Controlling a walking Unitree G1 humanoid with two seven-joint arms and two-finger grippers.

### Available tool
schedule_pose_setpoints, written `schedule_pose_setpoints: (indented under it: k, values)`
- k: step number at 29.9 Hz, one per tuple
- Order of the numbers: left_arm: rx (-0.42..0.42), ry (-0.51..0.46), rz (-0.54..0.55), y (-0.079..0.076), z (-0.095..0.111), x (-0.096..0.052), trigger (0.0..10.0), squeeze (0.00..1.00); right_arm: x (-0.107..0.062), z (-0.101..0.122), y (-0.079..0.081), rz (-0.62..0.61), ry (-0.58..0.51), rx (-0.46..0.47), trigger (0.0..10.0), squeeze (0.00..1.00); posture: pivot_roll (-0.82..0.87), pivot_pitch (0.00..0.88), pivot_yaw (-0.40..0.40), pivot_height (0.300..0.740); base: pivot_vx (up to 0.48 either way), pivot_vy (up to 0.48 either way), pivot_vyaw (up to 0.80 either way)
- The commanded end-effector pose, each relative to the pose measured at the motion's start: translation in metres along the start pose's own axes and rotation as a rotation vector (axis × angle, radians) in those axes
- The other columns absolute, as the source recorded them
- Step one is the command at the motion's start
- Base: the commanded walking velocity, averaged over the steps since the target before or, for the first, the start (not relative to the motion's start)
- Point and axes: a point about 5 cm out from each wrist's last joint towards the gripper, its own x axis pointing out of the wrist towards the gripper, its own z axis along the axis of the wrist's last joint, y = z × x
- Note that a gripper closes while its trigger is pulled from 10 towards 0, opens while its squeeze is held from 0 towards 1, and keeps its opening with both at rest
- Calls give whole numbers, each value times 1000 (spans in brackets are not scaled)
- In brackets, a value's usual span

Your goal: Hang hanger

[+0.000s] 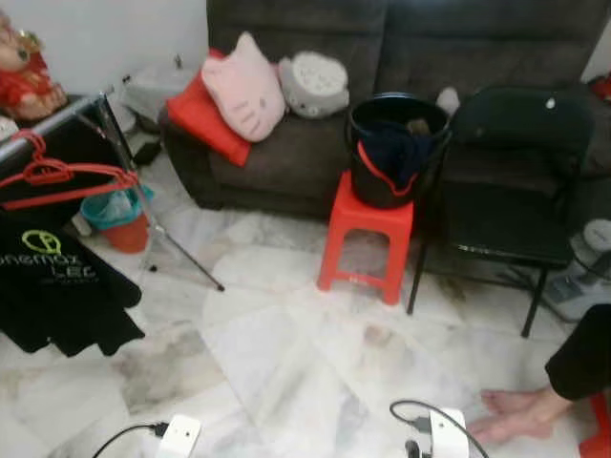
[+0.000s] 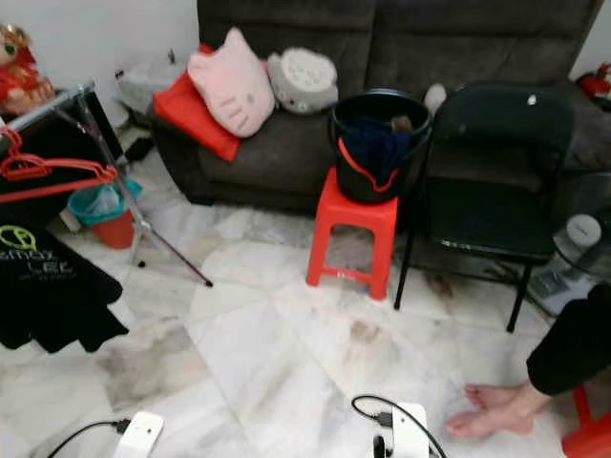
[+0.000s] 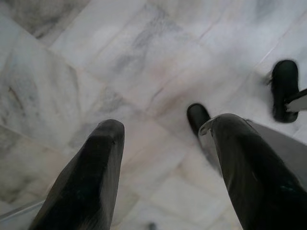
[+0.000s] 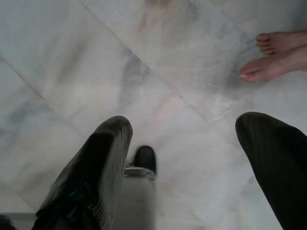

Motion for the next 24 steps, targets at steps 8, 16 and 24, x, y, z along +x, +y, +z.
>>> schedule_pose_setpoints:
  k: [8,16,24]
  values:
    - [46,8,3,1,3,0,10000,0,0,0,-4,-8,-9,20,10000,0,-14,0,47,740,352,0,-402]
    - [48,10,4,2,2,0,10000,0,-1,-6,-7,-21,14,36,10000,0,-16,0,49,740,345,0,-119]
    - [50,2,2,2,5,0,10000,0,-1,-5,-14,-31,19,51,10000,0,-19,0,44,740,343,0,-695]
